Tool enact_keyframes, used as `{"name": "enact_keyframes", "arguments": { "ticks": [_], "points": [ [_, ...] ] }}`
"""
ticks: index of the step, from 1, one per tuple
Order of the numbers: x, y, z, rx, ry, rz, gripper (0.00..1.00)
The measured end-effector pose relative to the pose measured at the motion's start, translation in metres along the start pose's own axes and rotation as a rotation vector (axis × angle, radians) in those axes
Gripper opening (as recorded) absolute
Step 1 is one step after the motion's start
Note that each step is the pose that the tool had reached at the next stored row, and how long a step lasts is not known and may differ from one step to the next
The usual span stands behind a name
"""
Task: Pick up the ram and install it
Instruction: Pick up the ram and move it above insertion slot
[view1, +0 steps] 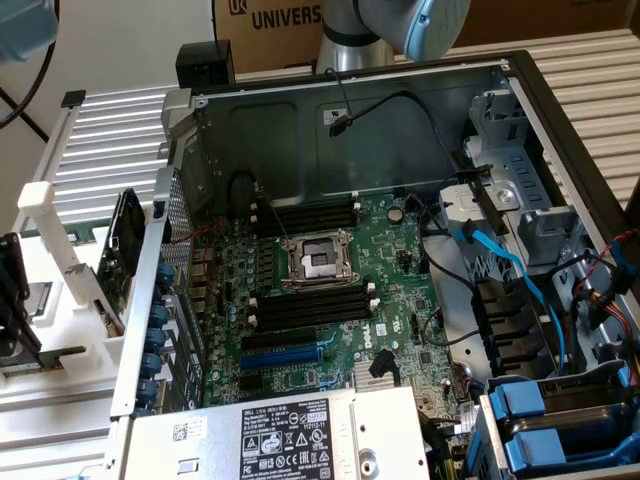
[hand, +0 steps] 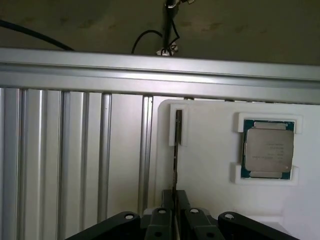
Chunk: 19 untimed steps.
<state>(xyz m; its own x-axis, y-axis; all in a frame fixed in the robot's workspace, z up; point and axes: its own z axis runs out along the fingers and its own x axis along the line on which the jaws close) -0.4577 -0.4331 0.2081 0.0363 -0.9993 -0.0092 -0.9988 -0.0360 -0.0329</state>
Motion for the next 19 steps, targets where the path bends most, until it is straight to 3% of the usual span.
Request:
{"name": "enact_keyframes", "arguments": {
  "ticks": [7,12,19],
  "points": [
    [0.0002,0.0002,0.0007,0.0002,-0.0001,0.0,0.18],
    [0.0004,0.0007,-0.0052,0.0001,-0.0001,0.0,0.18],
    [0.0018,0.0011,-0.0053,0.0009,-0.0039,0.0,0.2]
  ]
}}
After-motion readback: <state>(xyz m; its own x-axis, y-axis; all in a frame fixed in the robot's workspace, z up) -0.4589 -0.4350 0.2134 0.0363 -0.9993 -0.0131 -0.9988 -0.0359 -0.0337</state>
